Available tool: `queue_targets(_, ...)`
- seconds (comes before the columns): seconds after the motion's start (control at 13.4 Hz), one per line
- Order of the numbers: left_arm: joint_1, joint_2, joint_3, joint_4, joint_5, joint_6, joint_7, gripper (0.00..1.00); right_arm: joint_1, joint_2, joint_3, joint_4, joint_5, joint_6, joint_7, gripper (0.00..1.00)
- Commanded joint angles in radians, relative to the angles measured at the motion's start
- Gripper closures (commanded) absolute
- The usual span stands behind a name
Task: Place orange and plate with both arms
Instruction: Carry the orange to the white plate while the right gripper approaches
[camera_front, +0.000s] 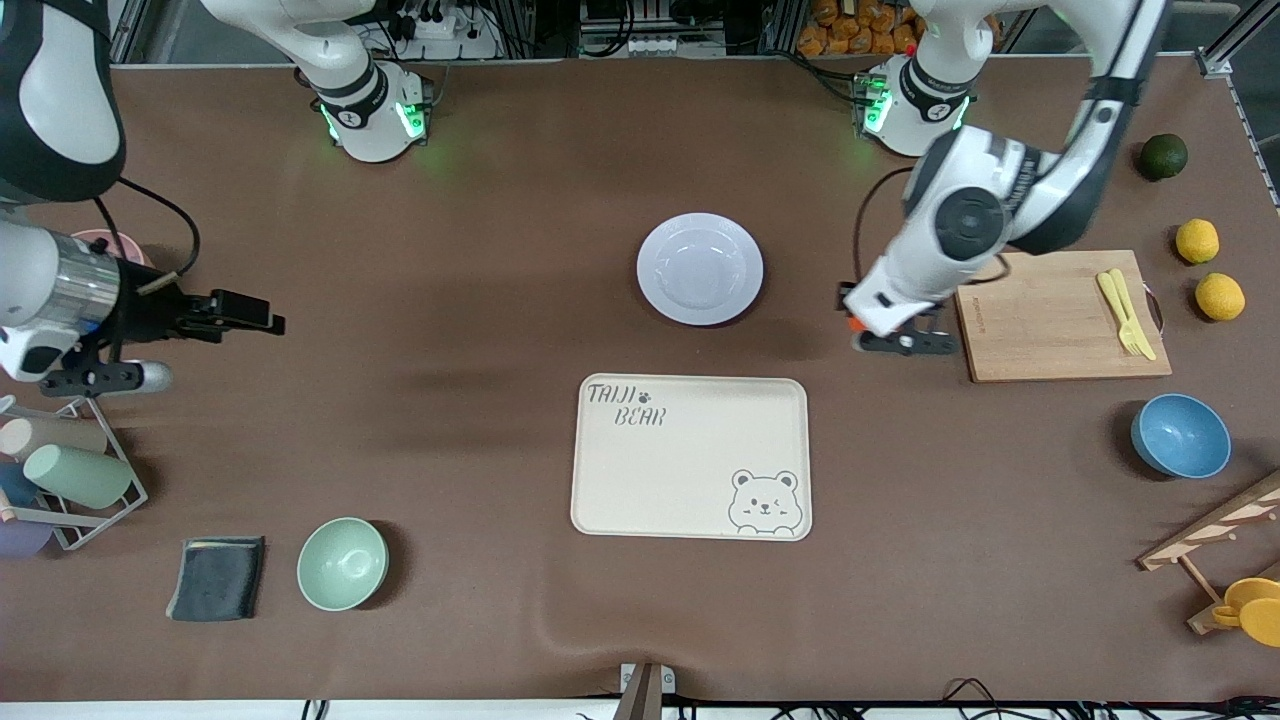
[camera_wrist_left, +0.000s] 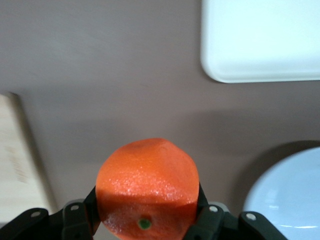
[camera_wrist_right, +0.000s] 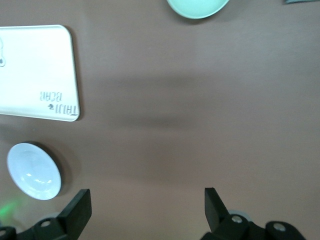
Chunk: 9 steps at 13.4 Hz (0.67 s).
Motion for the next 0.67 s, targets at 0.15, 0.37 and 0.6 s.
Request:
queue_targets(0.15, -0.189, 0.182, -0.044, 0.147, -0.011, -0.022, -0.34, 1.0, 0.02, 0.045, -0.003, -0.057, 0.163, 0.073, 0.025, 0.0)
queue_targets(0.37, -0.288, 0.295, -0.041, 0.234, 0.003, -0.022, -0.466, 1.0, 0.066, 0.045, -0.003, -0.133, 0.192, 0.166, 0.025, 0.0)
queue_targets(0.6, -0.351, 0.372, -0.033, 0.262, 0.046, -0.019, -0.563, 1.0, 0.1, 0.046, -0.003, -0.232, 0.318, 0.29, 0.03, 0.0)
